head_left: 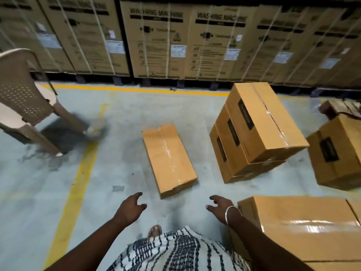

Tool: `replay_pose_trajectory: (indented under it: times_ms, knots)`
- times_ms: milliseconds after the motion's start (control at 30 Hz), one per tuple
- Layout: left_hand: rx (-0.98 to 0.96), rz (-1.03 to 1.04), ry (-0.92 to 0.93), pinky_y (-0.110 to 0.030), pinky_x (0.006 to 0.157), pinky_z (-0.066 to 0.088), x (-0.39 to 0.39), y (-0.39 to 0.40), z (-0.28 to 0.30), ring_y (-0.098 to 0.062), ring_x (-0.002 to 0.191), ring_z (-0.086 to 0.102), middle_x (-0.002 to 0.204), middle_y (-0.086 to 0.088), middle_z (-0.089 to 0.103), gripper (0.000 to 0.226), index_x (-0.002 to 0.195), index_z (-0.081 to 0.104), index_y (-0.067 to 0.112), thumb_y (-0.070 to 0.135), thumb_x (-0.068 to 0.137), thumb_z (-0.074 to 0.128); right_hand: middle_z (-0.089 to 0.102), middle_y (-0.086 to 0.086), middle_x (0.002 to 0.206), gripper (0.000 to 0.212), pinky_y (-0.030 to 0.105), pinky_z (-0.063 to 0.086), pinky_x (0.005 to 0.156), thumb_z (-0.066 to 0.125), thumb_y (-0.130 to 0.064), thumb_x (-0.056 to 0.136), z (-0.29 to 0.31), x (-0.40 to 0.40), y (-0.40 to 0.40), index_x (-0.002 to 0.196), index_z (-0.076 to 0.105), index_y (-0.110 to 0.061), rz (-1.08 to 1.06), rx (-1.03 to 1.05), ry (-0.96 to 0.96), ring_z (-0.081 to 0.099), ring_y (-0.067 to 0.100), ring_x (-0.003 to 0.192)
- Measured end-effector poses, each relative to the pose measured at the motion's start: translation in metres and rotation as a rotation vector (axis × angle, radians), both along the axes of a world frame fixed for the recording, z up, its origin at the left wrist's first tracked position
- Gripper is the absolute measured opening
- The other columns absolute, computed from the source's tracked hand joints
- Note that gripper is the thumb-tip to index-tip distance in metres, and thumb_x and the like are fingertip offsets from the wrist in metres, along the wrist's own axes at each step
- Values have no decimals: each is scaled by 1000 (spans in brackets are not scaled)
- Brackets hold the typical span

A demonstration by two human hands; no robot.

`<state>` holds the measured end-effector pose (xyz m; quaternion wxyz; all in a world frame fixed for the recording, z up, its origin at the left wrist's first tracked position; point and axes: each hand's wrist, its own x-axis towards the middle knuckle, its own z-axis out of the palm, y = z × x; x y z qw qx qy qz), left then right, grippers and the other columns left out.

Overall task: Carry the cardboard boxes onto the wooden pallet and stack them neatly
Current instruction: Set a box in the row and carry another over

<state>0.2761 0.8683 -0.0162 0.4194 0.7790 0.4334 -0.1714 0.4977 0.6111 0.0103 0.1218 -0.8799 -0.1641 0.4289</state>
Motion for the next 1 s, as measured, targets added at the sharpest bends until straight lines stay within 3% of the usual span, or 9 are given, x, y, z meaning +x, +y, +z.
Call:
replay_pose_trajectory:
  times_ms: [300, 433, 600, 633, 733, 800, 933, 1000]
  knots:
    - [-87, 165, 54, -27, 103, 35, 67, 54, -27, -23, 133, 47, 151, -4, 44, 54, 146, 42, 19, 28, 95, 59, 54, 4, 141, 50, 27, 36, 106, 66, -35, 89, -27, 98, 111, 135, 56, -17, 118, -14, 22, 49, 21, 129]
    - [-135, 243, 140, -28, 103, 37, 113, 58, -41, -25, 129, 51, 149, -6, 46, 54, 146, 42, 18, 27, 96, 58, 56, 6, 139, 45, 28, 39, 103, 62, -33, 92, -64, 165, 153, 134, 56, -17, 212, -70, 97, 52, 25, 126]
    - [-211, 336, 190, -29, 108, 33, 181, 58, -65, -22, 135, 45, 149, -3, 47, 51, 143, 46, 18, 26, 95, 61, 57, 9, 138, 48, 21, 44, 91, 64, -31, 91, -124, 240, 198, 136, 55, -16, 278, -123, 216, 59, 23, 113]
    - [-224, 347, 191, -28, 107, 33, 191, 59, -74, -22, 134, 46, 147, -3, 49, 51, 142, 48, 19, 26, 94, 61, 54, 10, 141, 52, 24, 43, 95, 64, -34, 91, -137, 252, 206, 138, 53, -16, 318, -149, 220, 57, 25, 118]
    - [-261, 405, 198, -22, 90, 40, 224, 71, -122, -21, 116, 59, 133, -2, 60, 47, 135, 54, 20, 28, 90, 63, 47, 11, 147, 55, 28, 37, 106, 61, -36, 93, -196, 290, 236, 142, 47, -15, 391, -205, 231, 47, 28, 132]
    - [-287, 468, 206, -19, 80, 38, 241, 82, -157, -17, 101, 60, 116, 8, 60, 31, 120, 60, 23, 25, 89, 62, 50, 13, 145, 53, 31, 39, 106, 61, -34, 94, -233, 308, 255, 141, 48, -13, 374, -213, 236, 48, 31, 130]
    - [-361, 624, 236, -17, 77, 44, 261, 111, -260, -25, 104, 63, 103, 8, 63, 37, 120, 58, 18, 22, 85, 69, 56, 14, 138, 52, 30, 40, 102, 64, -36, 92, -323, 328, 282, 138, 53, -14, 272, -172, 221, 53, 31, 125]
    - [-397, 698, 268, -26, 88, 46, 262, 124, -314, -26, 109, 62, 115, -1, 65, 43, 126, 58, 14, 27, 87, 68, 56, 15, 138, 53, 30, 40, 101, 65, -37, 91, -365, 329, 286, 137, 54, -14, 233, -164, 219, 53, 31, 125]
